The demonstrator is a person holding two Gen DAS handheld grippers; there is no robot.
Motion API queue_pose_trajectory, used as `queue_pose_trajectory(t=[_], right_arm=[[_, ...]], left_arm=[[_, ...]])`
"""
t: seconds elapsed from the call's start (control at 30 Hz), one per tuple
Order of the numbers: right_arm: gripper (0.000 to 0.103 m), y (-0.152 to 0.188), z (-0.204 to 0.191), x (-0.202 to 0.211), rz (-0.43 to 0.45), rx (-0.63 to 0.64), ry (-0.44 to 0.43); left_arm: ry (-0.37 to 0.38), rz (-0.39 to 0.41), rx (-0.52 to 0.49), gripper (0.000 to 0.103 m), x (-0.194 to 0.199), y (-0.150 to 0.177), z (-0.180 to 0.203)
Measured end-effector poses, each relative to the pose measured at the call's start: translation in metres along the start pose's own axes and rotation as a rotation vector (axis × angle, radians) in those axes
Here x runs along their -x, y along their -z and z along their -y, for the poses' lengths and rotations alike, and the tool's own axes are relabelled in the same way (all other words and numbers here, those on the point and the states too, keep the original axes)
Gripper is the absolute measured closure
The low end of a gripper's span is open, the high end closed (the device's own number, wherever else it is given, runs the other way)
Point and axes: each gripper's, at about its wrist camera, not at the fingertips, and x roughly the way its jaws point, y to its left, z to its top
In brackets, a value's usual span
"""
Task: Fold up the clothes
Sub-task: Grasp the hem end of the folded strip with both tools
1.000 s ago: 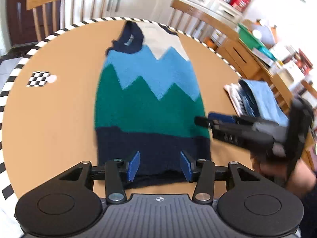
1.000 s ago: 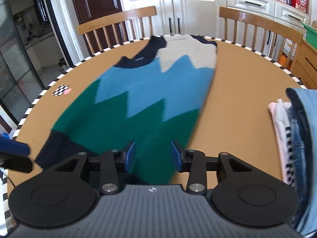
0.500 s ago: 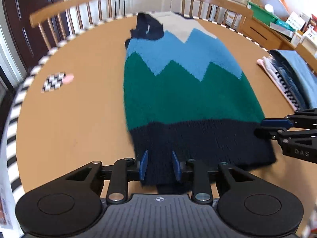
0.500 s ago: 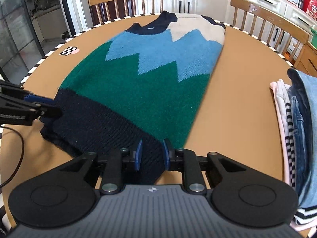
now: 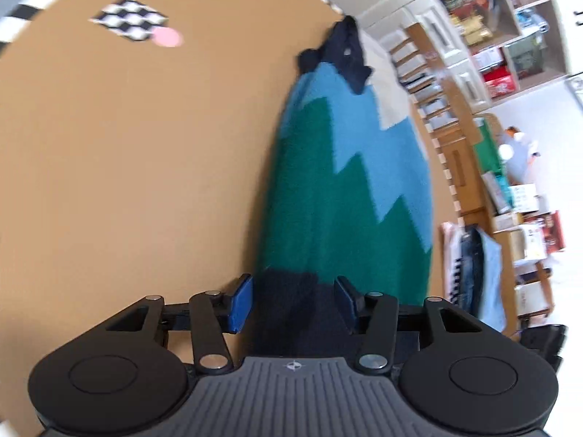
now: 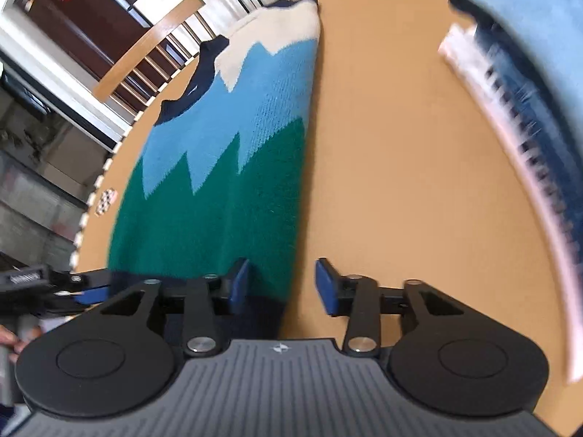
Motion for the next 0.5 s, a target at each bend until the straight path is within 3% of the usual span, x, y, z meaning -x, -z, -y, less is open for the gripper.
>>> queue_pose_trajectory(t=[0.13,0.3,0.37,0.5], right_arm=[[0.062,0.001,0.012,-0.011,-0.077,-0.145,-0.123],[0.062,0.033,0.026,-0.008,-0.226,-0.240,-0.259],[0.065,0.039,0.033,-0.008,-0.213,-0.293,-0.290],[0.065,0.033,0.033,-0.016,-0.188,-0.335,-0.295]], left_arm=[[0.027,-0.064,-0.031,0.050,-0.016,-0.006,0.007],[0.106,-0.179,0.004,0.051,-0.020,0.014,0.000],[0.150,-0.208,0.031,0.054,-0.024,0.023,-0.005],[0.148,-0.183,0.103,0.060,-0.038,0.012,-0.003]])
